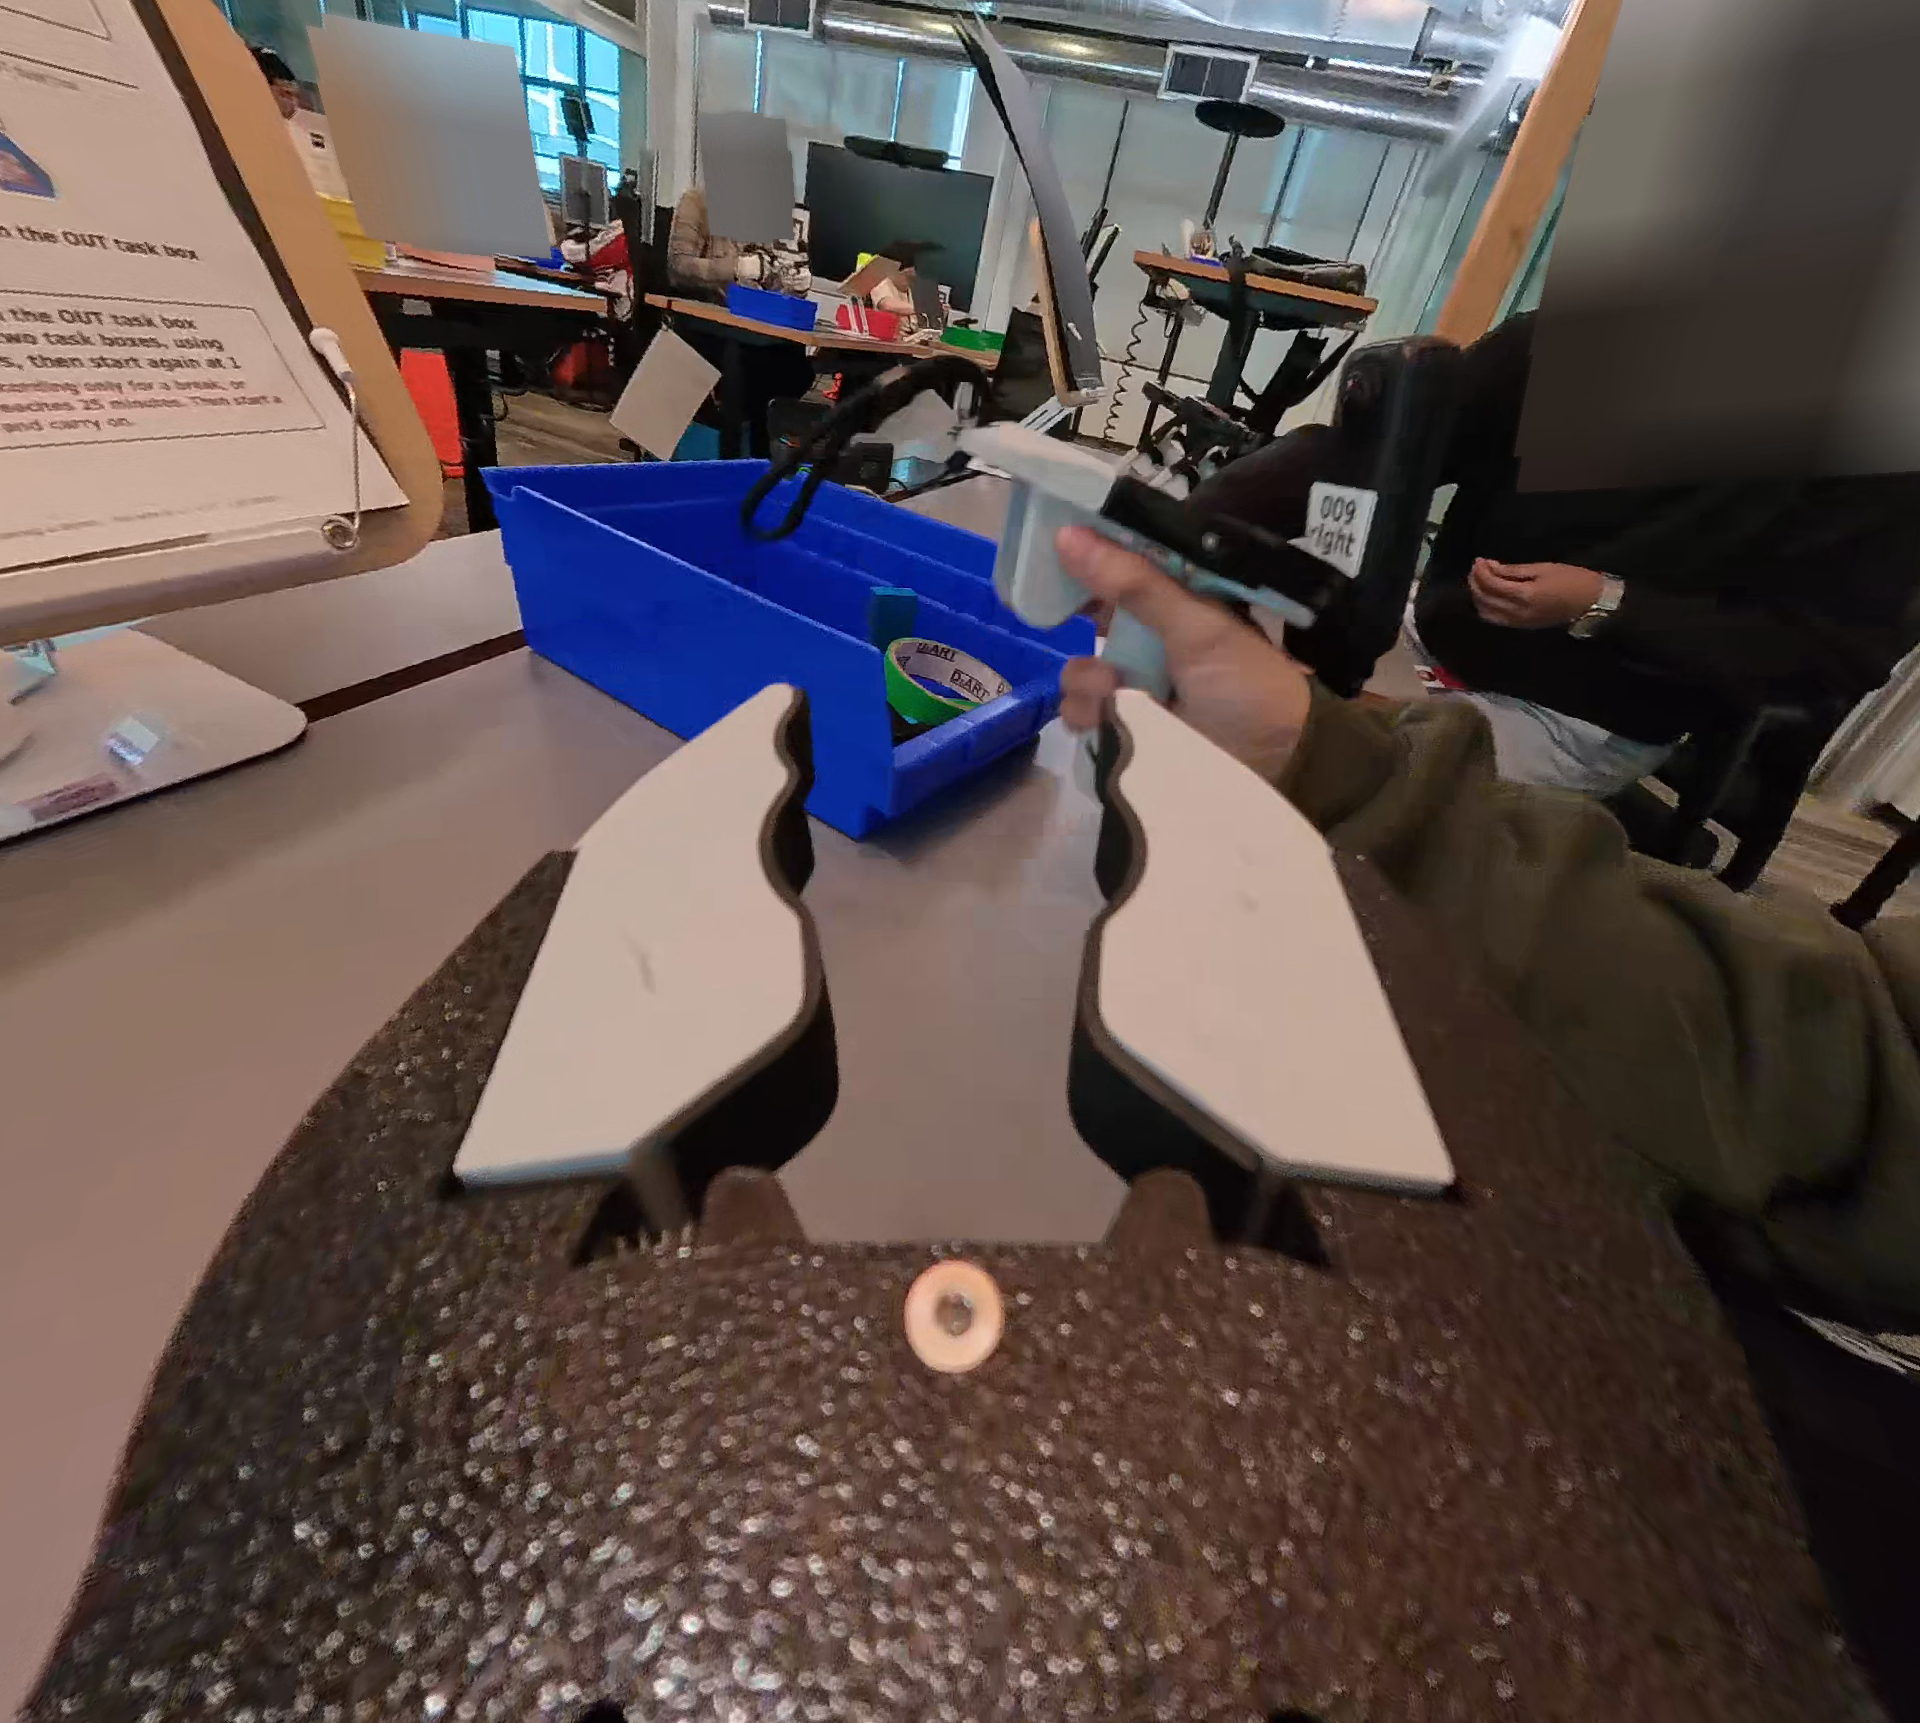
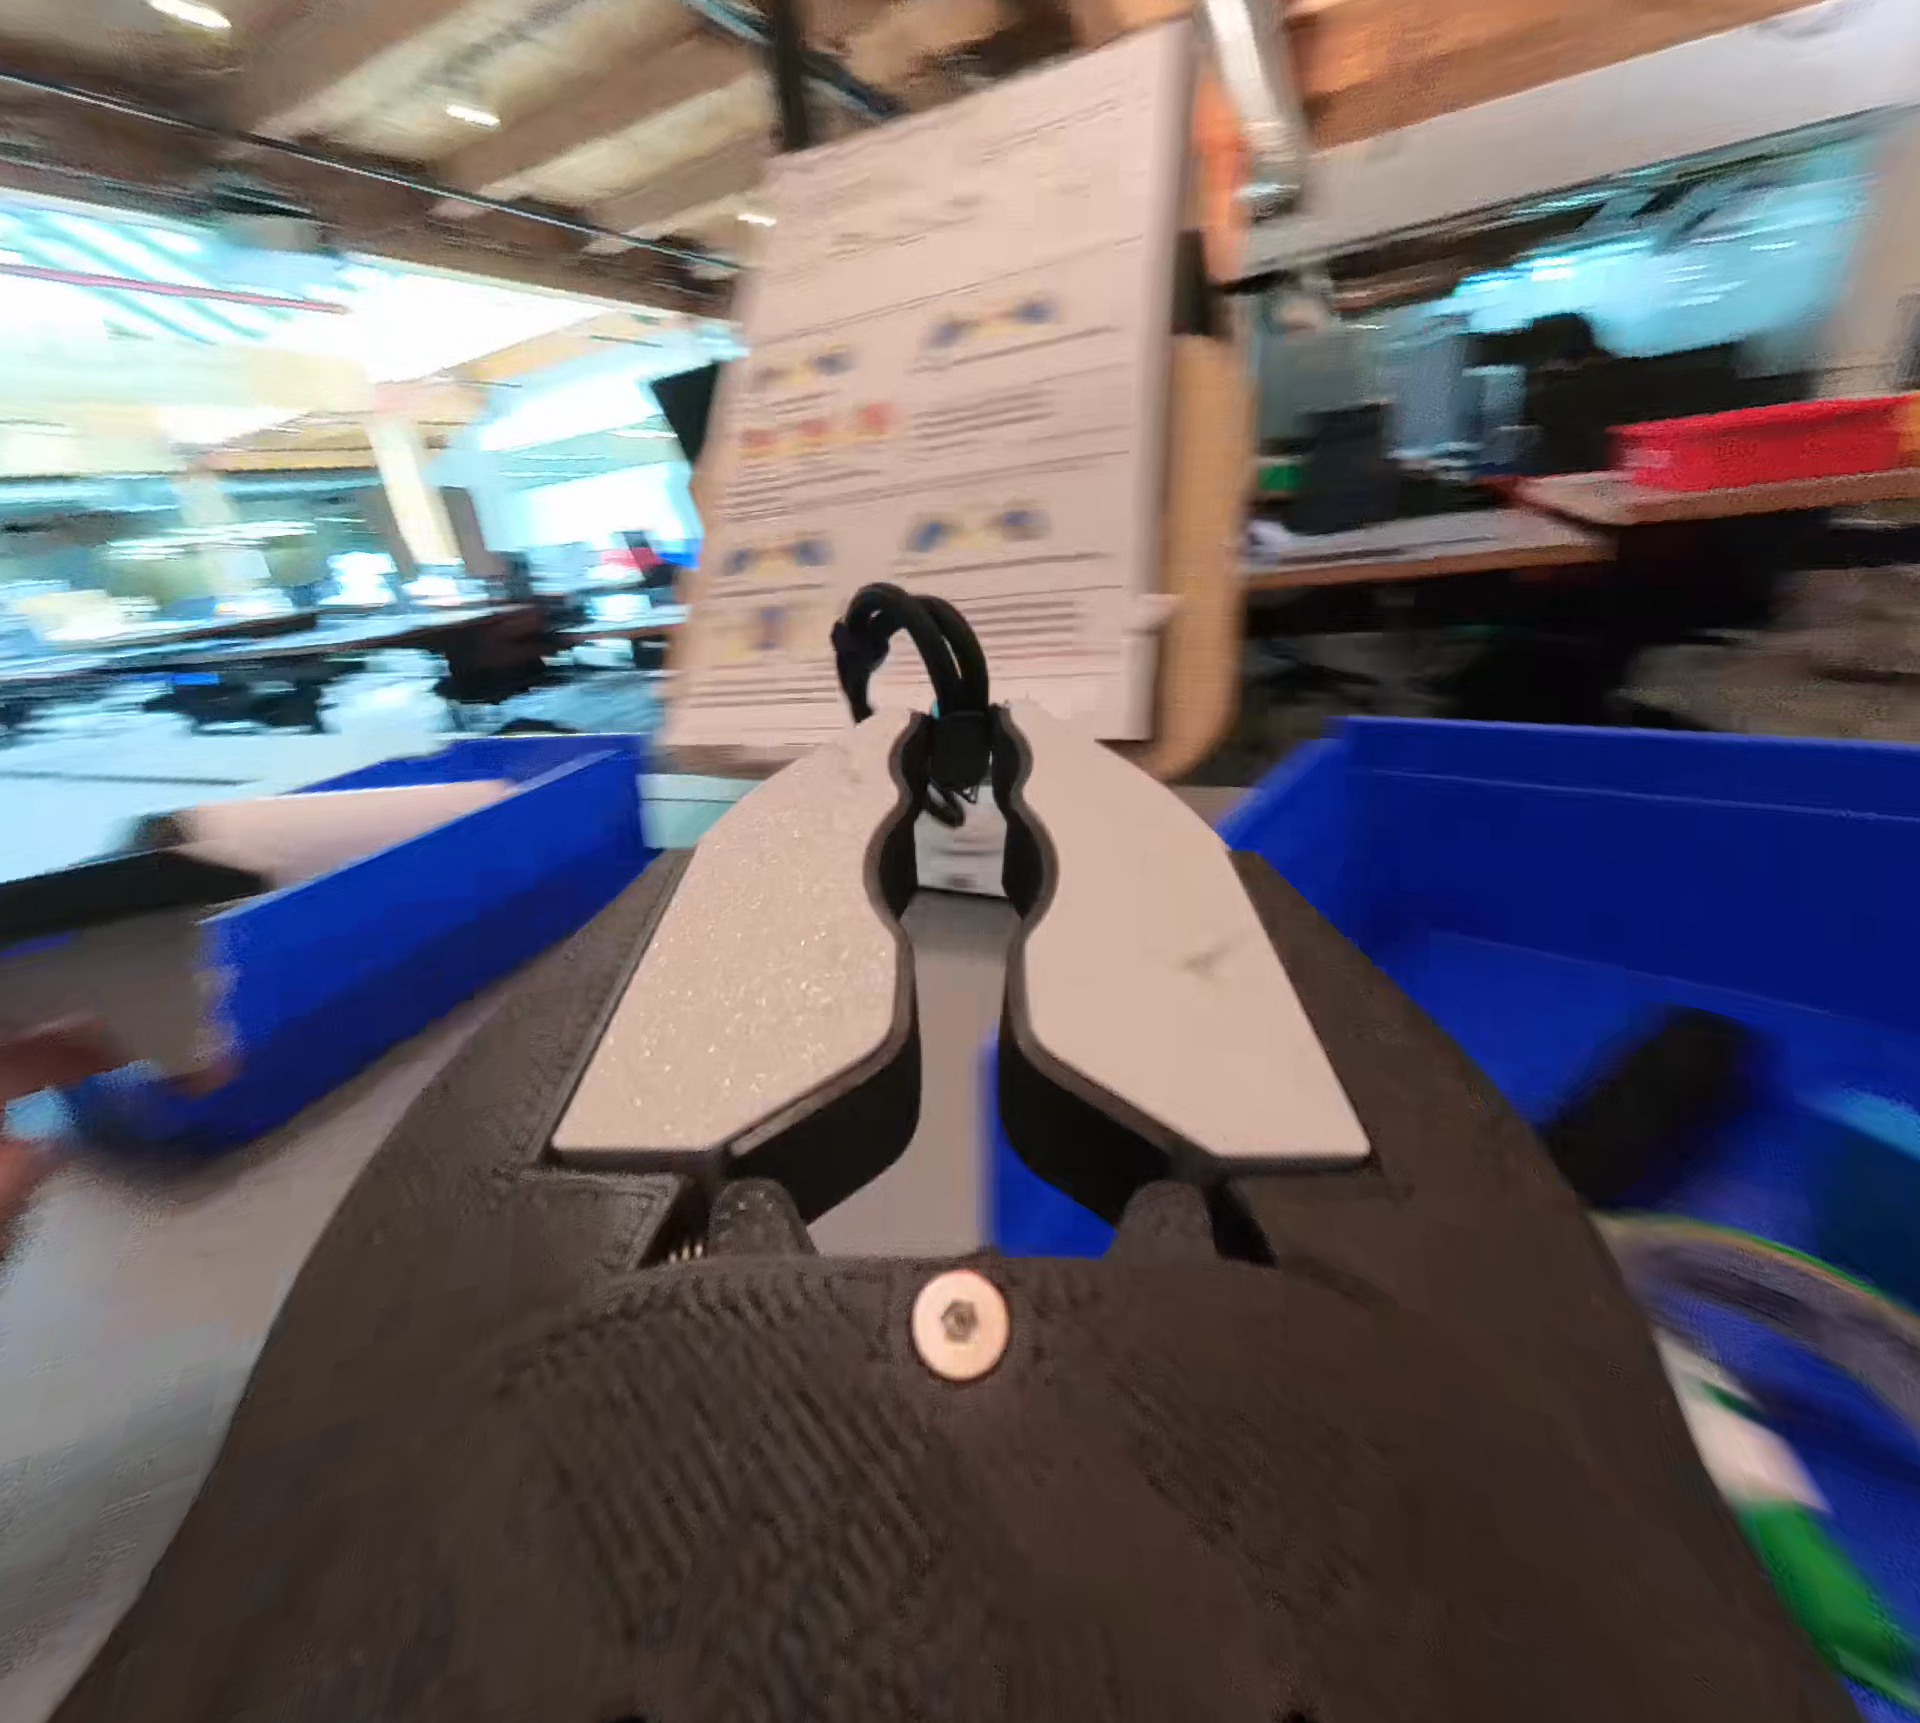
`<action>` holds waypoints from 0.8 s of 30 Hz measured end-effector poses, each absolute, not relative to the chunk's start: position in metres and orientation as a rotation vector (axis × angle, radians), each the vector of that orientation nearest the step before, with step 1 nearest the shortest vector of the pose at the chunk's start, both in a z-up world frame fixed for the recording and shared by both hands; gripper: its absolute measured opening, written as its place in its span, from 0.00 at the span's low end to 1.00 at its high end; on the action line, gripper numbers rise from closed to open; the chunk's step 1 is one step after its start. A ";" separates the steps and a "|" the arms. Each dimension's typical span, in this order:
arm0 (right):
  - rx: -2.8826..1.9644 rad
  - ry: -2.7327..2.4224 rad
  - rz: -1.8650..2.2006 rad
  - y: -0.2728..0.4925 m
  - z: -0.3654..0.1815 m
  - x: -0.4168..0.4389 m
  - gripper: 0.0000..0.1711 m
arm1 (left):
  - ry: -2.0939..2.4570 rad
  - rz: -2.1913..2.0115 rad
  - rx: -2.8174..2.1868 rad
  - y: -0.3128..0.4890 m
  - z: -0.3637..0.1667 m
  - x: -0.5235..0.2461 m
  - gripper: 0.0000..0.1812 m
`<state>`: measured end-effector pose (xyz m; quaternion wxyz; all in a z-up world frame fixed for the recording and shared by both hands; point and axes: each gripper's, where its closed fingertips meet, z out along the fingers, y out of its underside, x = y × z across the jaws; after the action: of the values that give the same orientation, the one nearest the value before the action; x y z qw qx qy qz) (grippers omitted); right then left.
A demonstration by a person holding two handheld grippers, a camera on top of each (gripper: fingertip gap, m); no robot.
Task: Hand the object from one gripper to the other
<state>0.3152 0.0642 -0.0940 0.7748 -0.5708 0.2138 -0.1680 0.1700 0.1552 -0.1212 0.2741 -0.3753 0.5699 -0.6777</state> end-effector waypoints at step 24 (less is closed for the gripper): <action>-1.720 0.370 -0.945 0.044 -0.169 0.374 0.60 | 1.566 -1.605 -1.088 0.186 -0.125 0.172 0.21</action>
<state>0.3737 0.0445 -0.1694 0.5416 -0.7239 0.1558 -0.3979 0.1720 0.1864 -0.1254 0.3190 -0.4137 0.5954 -0.6104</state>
